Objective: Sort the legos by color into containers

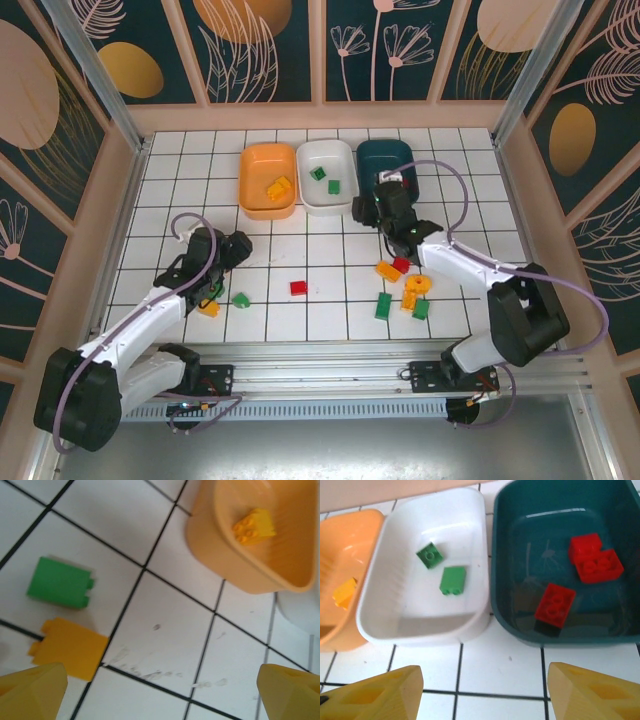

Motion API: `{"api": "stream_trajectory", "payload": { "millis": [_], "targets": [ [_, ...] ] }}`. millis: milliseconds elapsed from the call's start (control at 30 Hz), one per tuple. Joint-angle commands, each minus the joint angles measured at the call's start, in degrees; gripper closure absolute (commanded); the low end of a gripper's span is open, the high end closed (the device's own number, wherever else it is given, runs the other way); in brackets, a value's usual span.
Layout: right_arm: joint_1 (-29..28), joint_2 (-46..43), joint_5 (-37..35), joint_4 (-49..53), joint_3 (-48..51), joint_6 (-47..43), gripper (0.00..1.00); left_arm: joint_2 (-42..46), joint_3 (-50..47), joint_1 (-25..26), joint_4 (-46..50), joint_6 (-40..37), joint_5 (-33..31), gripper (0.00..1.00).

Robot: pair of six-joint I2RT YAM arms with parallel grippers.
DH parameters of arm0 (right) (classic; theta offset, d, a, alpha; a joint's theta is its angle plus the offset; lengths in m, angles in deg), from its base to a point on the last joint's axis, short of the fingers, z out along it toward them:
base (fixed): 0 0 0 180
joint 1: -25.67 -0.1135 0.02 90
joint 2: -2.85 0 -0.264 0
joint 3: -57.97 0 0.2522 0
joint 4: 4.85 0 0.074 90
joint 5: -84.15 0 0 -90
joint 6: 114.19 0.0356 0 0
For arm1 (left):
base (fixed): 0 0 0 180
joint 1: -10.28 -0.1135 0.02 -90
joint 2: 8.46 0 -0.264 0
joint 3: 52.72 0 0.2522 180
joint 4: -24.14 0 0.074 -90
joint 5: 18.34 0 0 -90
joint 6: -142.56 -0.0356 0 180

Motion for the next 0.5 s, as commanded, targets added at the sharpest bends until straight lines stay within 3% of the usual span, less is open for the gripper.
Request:
{"api": "stream_trajectory", "payload": {
  "millis": [0, 167, 467],
  "targets": [
    [-0.3, -2.92, -1.69, -3.05, 4.04, 1.72, 0.33, -2.09, -0.63, -0.25, 4.56, -0.42, -4.24, 0.06],
    [-0.28, -3.92, -2.03, -4.1, 6.96, 0.55, 0.33, -8.63, 1.26, -0.25, 1.53, -6.82, -3.91, 0.12],
    [-0.22, -5.76, 0.02, -6.13, 10.12, 1.03, 0.33, -15.58, 6.56, -0.24, 2.14, -13.74, -9.81, 0.13]
  ]
}}
